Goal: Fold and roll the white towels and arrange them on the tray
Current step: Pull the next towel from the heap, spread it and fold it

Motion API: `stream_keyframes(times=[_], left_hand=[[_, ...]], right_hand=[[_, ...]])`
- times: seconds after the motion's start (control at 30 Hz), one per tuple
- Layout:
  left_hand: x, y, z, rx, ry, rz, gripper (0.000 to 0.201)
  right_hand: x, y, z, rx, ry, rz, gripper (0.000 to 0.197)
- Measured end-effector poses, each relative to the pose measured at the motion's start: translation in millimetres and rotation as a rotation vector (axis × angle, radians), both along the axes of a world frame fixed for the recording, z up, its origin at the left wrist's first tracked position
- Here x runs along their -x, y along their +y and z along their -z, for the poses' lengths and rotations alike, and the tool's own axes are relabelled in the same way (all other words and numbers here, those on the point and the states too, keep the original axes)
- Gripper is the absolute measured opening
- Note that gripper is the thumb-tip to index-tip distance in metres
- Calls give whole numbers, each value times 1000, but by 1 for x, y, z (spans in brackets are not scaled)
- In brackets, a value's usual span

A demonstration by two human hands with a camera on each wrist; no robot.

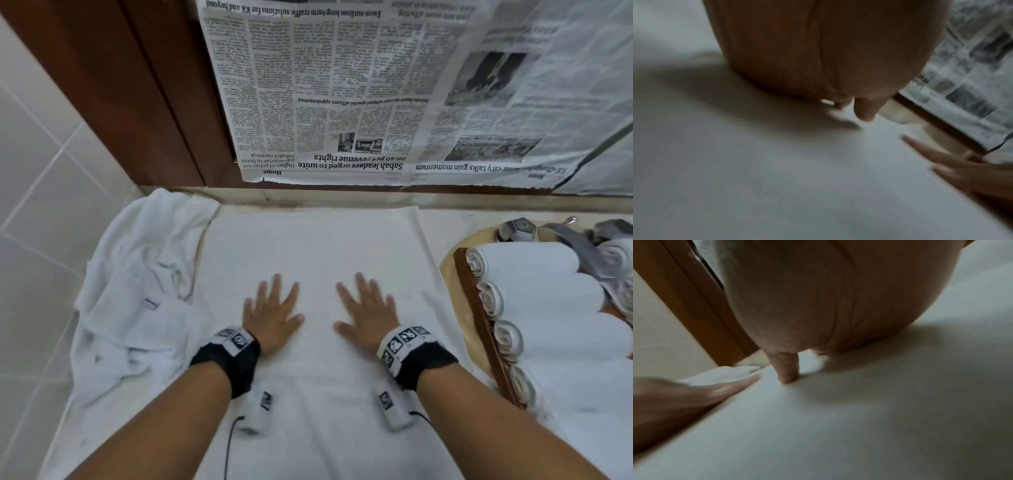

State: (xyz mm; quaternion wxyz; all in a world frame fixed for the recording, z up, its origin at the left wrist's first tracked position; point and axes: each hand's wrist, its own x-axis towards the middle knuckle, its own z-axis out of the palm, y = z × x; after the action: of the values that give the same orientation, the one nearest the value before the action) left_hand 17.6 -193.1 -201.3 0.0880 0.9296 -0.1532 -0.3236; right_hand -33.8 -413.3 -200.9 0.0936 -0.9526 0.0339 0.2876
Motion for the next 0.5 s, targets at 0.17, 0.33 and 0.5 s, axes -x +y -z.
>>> stream_keyframes(times=[0.17, 0.33, 0.5], left_hand=[[-21, 60, 3, -106, -110, -297, 72], [27, -5, -17, 84, -133, -124, 68], [58, 21, -1, -38, -6, -101, 79]], right_hand=[[22, -69, -7, 105, -31, 220, 91], [42, 11, -15, -34, -76, -32, 83], [71, -15, -1, -8, -2, 16, 81]])
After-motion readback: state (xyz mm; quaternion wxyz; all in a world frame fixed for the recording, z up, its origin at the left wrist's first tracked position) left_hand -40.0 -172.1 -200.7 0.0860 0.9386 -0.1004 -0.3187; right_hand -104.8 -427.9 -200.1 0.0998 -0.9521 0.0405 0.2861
